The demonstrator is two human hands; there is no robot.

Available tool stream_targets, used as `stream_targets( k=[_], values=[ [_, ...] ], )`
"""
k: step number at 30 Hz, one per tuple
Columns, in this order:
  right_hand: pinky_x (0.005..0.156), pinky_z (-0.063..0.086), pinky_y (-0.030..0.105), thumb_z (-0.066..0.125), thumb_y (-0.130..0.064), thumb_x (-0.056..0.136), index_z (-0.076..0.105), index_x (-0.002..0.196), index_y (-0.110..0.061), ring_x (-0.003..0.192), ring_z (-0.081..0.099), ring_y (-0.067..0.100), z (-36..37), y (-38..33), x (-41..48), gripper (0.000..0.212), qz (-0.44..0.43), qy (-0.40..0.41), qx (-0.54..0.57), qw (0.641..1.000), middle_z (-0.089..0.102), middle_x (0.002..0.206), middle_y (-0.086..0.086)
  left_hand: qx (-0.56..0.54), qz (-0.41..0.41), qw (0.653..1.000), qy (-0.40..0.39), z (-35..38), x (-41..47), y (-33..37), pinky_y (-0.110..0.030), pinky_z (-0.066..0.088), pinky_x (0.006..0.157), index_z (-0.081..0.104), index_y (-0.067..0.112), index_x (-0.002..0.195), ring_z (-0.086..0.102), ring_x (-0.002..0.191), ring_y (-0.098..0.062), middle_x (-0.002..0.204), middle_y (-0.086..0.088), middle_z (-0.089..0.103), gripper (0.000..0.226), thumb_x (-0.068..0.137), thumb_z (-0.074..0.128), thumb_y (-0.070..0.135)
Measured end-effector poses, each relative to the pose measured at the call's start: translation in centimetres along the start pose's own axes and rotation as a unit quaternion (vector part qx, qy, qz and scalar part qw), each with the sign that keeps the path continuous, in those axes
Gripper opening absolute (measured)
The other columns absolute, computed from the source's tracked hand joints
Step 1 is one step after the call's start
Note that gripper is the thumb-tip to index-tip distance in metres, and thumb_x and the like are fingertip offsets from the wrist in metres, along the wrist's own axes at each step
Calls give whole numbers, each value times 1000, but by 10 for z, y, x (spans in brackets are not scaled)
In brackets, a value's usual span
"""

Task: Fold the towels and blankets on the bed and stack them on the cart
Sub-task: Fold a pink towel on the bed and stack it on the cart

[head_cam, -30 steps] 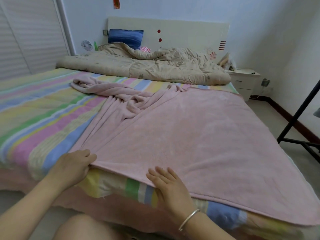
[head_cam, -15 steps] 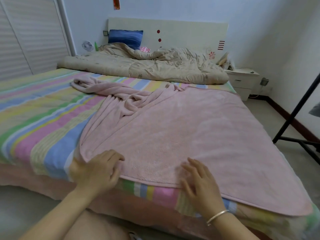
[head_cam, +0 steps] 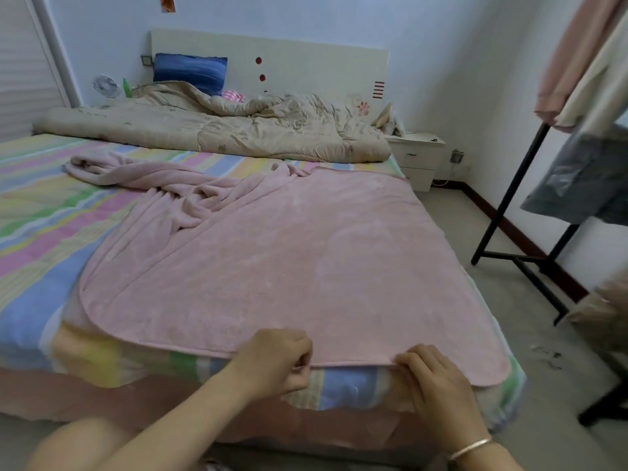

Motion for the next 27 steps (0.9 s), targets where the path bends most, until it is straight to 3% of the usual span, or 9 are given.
stream_targets(
  k=[2, 5, 8, 10, 12, 14, 19, 23, 27],
  values=[
    [64, 41, 27, 42, -38, 97, 66, 85, -22, 76, 54, 16, -8, 5, -4, 31, 18, -31, 34, 999, 57, 84, -8, -23, 0, 999, -27, 0, 8, 5, -17, 33, 48, 51, 27, 66, 46, 53, -7, 64, 10, 54, 3, 68, 51, 30],
    [64, 41, 22, 50, -41, 92, 62, 82, -28, 76, 53, 6, -11, 16, -10, 21, 59, -101, 57, 992, 54, 81, -16, -16, -37, 998, -53, 2, 15, 5, -22, 38, 52, 47, 23, 61, 46, 53, -9, 58, 6, 51, 28, 81, 48, 42],
    [66, 48, 30, 69, -22, 84, 62, 82, -28, 75, 56, 11, -18, 41, -15, 9, 202, -44, 49, 977, 57, 80, -12, -22, -78, 997, -10, 5, 21, 6, -27, 39, 52, 46, 21, 61, 46, 52, -11, 56, 4, 47, 44, 88, 36, 53],
    [72, 49, 40, 71, -13, 80, 65, 88, -19, 84, 57, 26, -25, 68, -20, 12, 313, -4, -22, 950, 61, 90, 2, -41, -101, 993, 45, 6, 26, 11, -27, 42, 52, 52, 26, 68, 50, 55, -8, 62, 9, 51, 38, 87, 34, 53],
    [82, 46, 44, 66, -21, 85, 64, 105, -10, 98, 53, 37, -29, 95, -28, 23, 429, -22, -74, 900, 59, 106, 16, -54, -114, 988, 84, 9, 29, 15, -26, 46, 56, 57, 29, 81, 54, 66, -6, 74, 13, 55, 25, 85, 40, 47],
    [84, 46, 46, 64, -24, 87, 59, 116, -4, 101, 55, 42, -29, 114, -36, 35, 509, -48, -28, 859, 57, 113, 25, -60, -110, 988, 90, 13, 34, 17, -28, 47, 63, 59, 28, 89, 55, 78, -9, 85, 12, 57, 19, 84, 46, 41],
    [69, 42, 37, 57, -22, 91, 55, 111, -13, 93, 62, 40, -32, 120, -39, 22, 541, -56, 13, 839, 65, 105, 23, -72, -107, 991, 30, 18, 45, 20, -27, 46, 74, 62, 27, 100, 56, 91, -13, 96, 10, 60, 23, 85, 47, 36],
    [82, 47, 40, 51, -23, 91, 52, 112, -16, 101, 60, 38, -39, 120, -42, 23, 593, -106, -28, 798, 62, 114, 21, -116, -135, 984, 11, 14, 44, 17, -28, 48, 79, 63, 25, 106, 57, 93, -9, 101, 9, 60, 19, 89, 53, 29],
    [102, 35, 43, 48, -30, 94, 52, 129, -13, 123, 43, 37, -37, 94, -3, 39, 502, -81, -108, 854, 49, 135, 17, -142, -166, 975, 30, 2, 38, -1, -26, 46, 74, 60, 30, 106, 53, 77, 1, 99, 14, 54, 18, 90, 52, 26]
  ],
)
Point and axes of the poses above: each hand's wrist, its own x-axis towards the middle knuckle, its own z-axis out of the palm, y = z × x, the point moved 3 cm from there along x, towards the middle knuckle
